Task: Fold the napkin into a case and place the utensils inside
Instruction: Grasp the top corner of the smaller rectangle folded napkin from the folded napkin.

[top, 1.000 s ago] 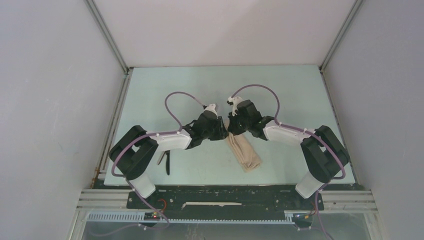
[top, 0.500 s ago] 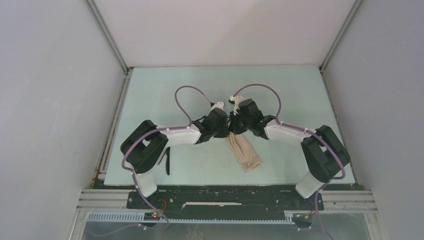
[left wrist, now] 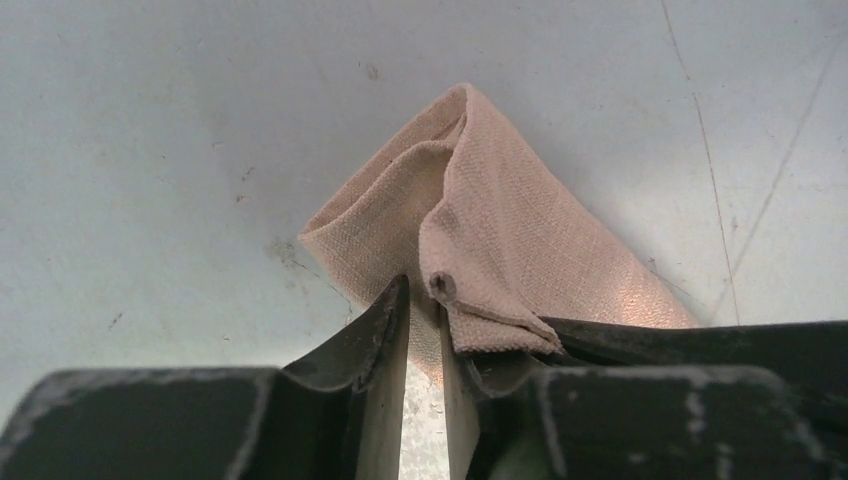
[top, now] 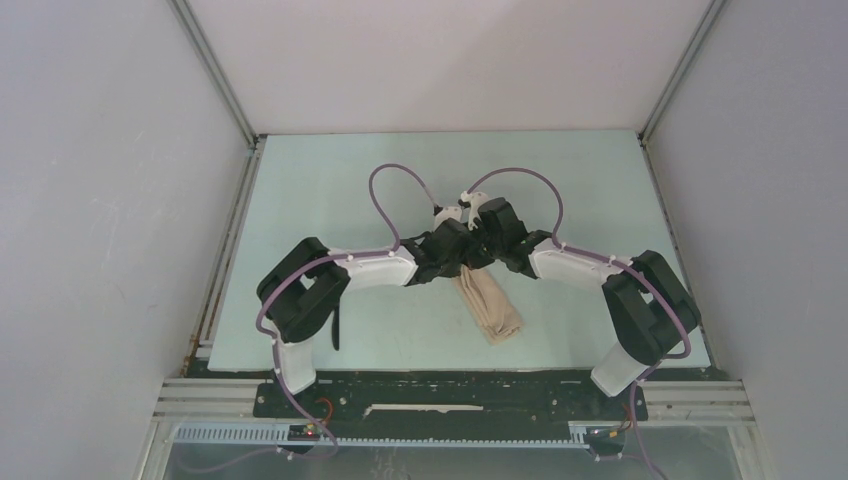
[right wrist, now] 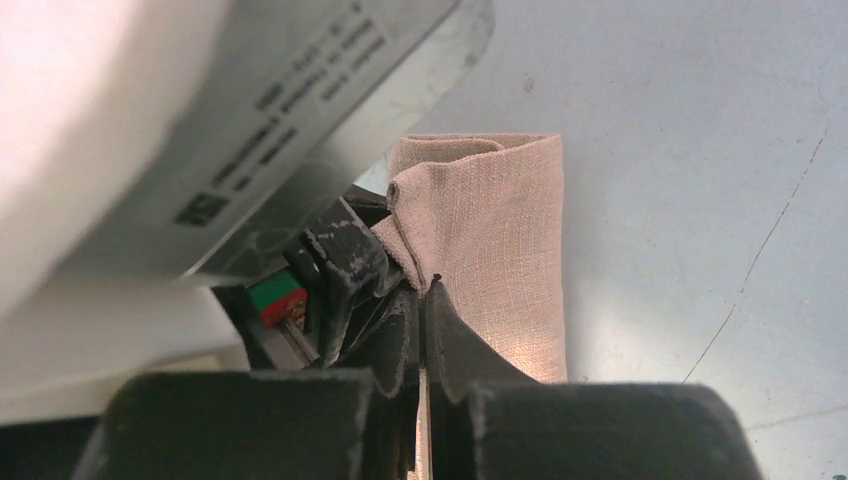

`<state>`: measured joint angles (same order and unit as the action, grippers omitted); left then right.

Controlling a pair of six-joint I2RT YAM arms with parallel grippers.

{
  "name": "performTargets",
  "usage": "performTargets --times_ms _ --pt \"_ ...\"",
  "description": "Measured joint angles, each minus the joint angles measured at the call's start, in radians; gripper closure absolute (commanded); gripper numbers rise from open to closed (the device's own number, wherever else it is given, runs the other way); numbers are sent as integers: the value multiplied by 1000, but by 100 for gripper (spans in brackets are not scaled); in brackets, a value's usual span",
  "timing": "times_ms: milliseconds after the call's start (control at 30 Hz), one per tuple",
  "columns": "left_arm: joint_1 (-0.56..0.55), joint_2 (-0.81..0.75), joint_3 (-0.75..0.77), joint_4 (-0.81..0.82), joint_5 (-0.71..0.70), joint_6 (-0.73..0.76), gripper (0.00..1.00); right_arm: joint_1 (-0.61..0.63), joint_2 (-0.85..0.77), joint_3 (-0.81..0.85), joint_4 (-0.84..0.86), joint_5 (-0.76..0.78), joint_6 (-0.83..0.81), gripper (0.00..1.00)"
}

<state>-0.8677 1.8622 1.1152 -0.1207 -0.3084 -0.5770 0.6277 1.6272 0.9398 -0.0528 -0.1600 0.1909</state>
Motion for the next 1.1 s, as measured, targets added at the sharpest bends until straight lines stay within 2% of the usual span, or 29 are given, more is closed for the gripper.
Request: performTargets --times_ms 167,500,767,1100 --pt "-1 6 5 -13 -11 6 100 0 0 0 0 -6 9 100" --pt "35 -66 -75 43 67 -33 100 -8 0 0 -56 -84 16 100" --pt "104 -114 -191 183 185 -108 100 9 8 0 -127 -76 -18 100" --pt "118 -194 -296 312 264 -141 100 36 71 10 -145 -48 -26 100"
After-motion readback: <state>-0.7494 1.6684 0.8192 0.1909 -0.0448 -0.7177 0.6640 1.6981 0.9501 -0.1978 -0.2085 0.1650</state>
